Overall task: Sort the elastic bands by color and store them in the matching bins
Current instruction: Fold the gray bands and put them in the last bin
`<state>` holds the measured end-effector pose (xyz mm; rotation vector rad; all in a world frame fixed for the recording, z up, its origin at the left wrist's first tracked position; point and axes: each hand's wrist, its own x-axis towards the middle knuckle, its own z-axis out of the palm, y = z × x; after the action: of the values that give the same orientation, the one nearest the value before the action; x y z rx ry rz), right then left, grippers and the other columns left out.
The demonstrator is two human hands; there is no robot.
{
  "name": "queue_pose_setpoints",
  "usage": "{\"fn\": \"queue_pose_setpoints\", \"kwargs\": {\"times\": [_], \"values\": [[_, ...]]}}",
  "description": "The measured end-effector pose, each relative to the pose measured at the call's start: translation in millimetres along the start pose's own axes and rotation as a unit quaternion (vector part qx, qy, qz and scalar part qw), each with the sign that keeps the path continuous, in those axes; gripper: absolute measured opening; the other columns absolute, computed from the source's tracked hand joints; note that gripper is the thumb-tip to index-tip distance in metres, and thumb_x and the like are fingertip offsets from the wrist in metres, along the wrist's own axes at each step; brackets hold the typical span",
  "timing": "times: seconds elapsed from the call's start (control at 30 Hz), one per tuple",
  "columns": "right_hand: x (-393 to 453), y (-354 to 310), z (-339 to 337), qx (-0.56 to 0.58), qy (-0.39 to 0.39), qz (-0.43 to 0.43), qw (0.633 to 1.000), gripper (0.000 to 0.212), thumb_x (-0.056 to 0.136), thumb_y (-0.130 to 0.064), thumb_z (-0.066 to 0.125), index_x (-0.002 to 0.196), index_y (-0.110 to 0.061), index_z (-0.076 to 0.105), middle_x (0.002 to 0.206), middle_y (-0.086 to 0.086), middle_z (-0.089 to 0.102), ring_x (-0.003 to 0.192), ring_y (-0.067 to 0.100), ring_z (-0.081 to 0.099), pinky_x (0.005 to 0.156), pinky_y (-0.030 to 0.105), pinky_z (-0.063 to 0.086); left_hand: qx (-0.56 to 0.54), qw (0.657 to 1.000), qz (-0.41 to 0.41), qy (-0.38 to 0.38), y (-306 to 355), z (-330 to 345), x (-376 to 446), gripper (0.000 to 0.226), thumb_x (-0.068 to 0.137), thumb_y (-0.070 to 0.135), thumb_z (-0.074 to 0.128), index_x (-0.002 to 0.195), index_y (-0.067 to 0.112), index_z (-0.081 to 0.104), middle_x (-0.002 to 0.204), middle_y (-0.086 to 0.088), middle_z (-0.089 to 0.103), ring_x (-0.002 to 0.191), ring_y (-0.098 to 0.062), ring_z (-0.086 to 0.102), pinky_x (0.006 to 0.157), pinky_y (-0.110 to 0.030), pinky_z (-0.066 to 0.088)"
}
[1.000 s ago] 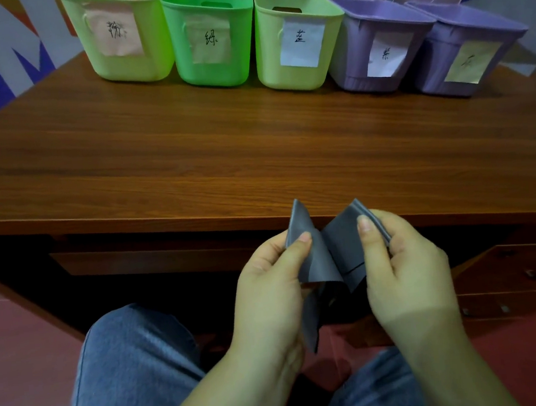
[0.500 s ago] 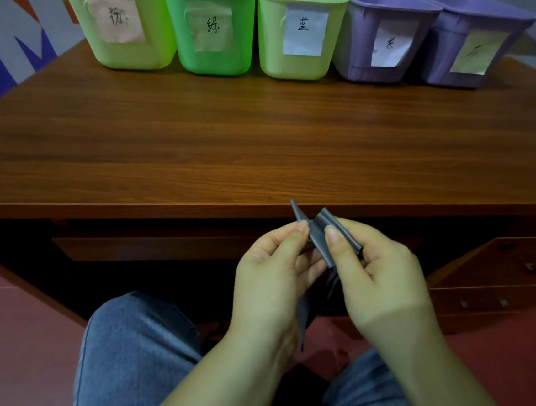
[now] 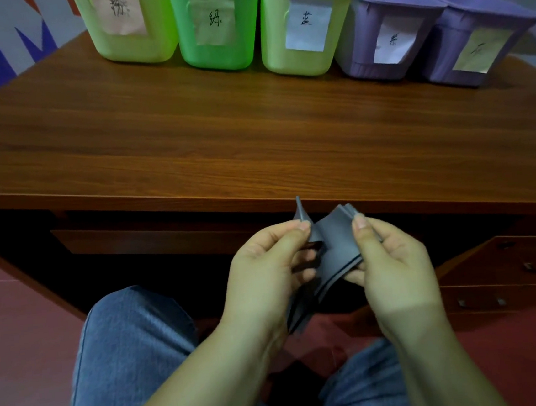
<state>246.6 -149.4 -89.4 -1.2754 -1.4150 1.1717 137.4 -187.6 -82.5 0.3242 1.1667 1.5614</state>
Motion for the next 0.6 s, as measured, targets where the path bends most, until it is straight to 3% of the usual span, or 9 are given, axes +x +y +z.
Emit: {"fn": "queue_pose_setpoints", "kwargs": {"times": [0.07,0.13,0.23,0.33,0.43,0.6], "values": [[2.5,-2.3,0.0,0.003,0.038,-0.026,0.999,0.023,0.093,-0.040,0.051,0.082,-0.041,0.071,0.083,0.016,0.070,0.082,0.036,0.068,0.075,0.055,0.056,0.020,1.000,0.017,0.007,-1.2,-1.9,0.4,0.017,0.083,0.011,0.066,0.068,0.019,0.070,0.062,0.006,0.066,0.056,-0.003,0.060,0.051,-0.017,0.048],[4.3,-1.6,-1.8,-0.031,0.041,-0.051,0.997,0.023,0.089,-0.046,0.047,0.081,-0.046,0.069,0.082,0.016,0.069,0.081,0.035,0.067,0.076,0.054,0.055,0.021,1.000,0.023,0.000,-2.7,-1.9,-0.2,0.019,0.083,0.009,0.065,0.067,0.018,0.069,0.062,0.006,0.066,0.058,-0.004,0.061,0.055,-0.019,0.051],[1.1,-5.4,2.3,-0.070,0.014,-0.085,0.994,0.021,0.092,-0.042,0.047,0.087,-0.038,0.067,0.077,-0.003,0.071,0.078,0.011,0.067,0.076,0.035,0.055,0.006,0.999,0.012,-0.032,-3.1,2.2,-3.0,0.013,0.084,0.004,0.061,0.075,0.012,0.065,0.061,0.002,0.066,0.057,-0.006,0.063,0.056,-0.018,0.052],[-2.2,-6.9,7.4,-0.088,-0.007,-0.116,0.989,0.018,0.095,-0.031,0.050,0.096,-0.033,0.068,0.083,-0.021,0.070,0.082,-0.005,0.064,0.071,0.009,0.046,0.000,0.998,0.011,-0.066,-2.4,4.4,-4.9,0.013,0.084,-0.001,0.059,0.094,0.003,0.064,0.074,-0.008,0.070,0.063,-0.010,0.066,0.062,-0.020,0.054],[-4.3,-7.9,8.9,-0.089,-0.030,-0.121,0.988,0.018,0.096,-0.027,0.052,0.095,-0.039,0.065,0.088,-0.028,0.068,0.084,-0.009,0.063,0.070,0.004,0.043,-0.002,0.997,0.019,-0.076,0.3,3.7,-5.5,0.023,0.083,-0.005,0.059,0.104,0.002,0.061,0.080,-0.014,0.069,0.065,-0.013,0.066,0.064,-0.021,0.054],[-4.4,-9.5,7.7,-0.079,-0.056,-0.119,0.988,0.023,0.094,-0.021,0.052,0.093,-0.041,0.063,0.088,-0.026,0.068,0.080,-0.009,0.064,0.065,0.003,0.043,0.017,0.996,0.010,-0.088,5.1,4.1,-4.9,0.008,0.088,0.004,0.055,0.095,0.005,0.061,0.053,-0.001,0.064,0.050,-0.008,0.062,0.064,-0.025,0.056]]}}
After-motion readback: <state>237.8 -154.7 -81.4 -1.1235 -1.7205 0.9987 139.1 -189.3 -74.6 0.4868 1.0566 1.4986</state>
